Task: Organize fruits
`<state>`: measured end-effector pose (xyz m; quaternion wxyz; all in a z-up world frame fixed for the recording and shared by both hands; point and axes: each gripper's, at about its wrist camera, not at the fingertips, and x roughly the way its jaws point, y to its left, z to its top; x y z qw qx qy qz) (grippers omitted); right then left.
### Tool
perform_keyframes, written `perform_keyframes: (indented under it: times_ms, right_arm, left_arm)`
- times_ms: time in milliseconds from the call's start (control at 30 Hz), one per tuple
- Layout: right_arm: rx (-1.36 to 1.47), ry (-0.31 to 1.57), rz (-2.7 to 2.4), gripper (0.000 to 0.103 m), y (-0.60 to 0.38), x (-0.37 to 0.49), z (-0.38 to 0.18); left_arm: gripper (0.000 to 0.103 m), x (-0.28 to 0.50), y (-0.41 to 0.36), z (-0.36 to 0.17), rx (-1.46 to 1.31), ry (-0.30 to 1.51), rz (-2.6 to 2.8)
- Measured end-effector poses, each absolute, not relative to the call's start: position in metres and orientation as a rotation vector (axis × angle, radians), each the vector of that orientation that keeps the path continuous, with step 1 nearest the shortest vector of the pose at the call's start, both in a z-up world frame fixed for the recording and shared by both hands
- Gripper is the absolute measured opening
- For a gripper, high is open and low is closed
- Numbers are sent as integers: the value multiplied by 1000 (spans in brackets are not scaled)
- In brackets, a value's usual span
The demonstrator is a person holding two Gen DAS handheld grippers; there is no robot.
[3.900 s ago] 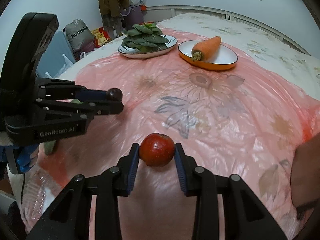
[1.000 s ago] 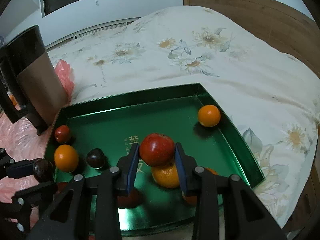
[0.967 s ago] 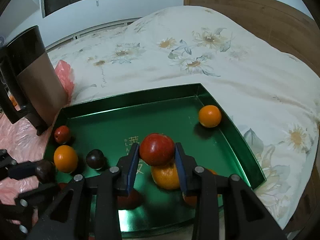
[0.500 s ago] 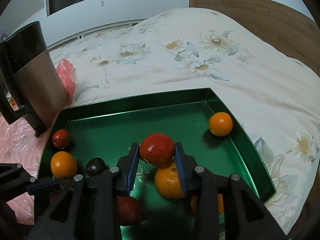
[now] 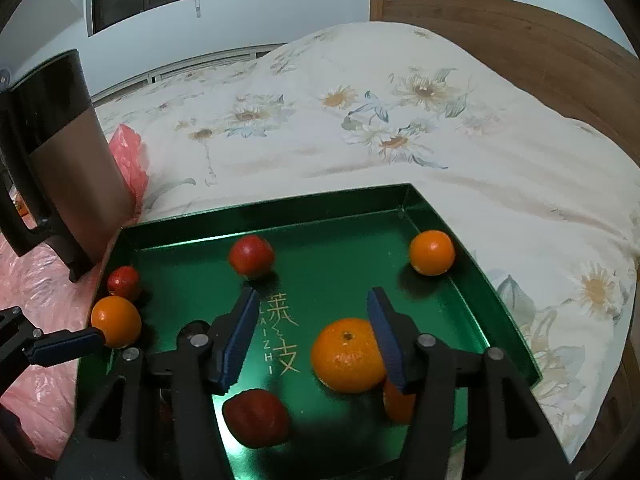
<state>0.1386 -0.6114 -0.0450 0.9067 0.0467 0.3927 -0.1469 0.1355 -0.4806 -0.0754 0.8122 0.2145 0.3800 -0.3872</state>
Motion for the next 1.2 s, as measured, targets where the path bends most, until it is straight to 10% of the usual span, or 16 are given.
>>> perform_keyframes:
  times_ms: [467,1200]
  right_arm:
    - [108,774,-300,103,-576,109,-10]
    - [40,791,-157,103,-445,53,13]
  left_arm:
    - [57,115,-423,-37,368,795,-778]
    - [64,58,-283,-10,308,774,-562]
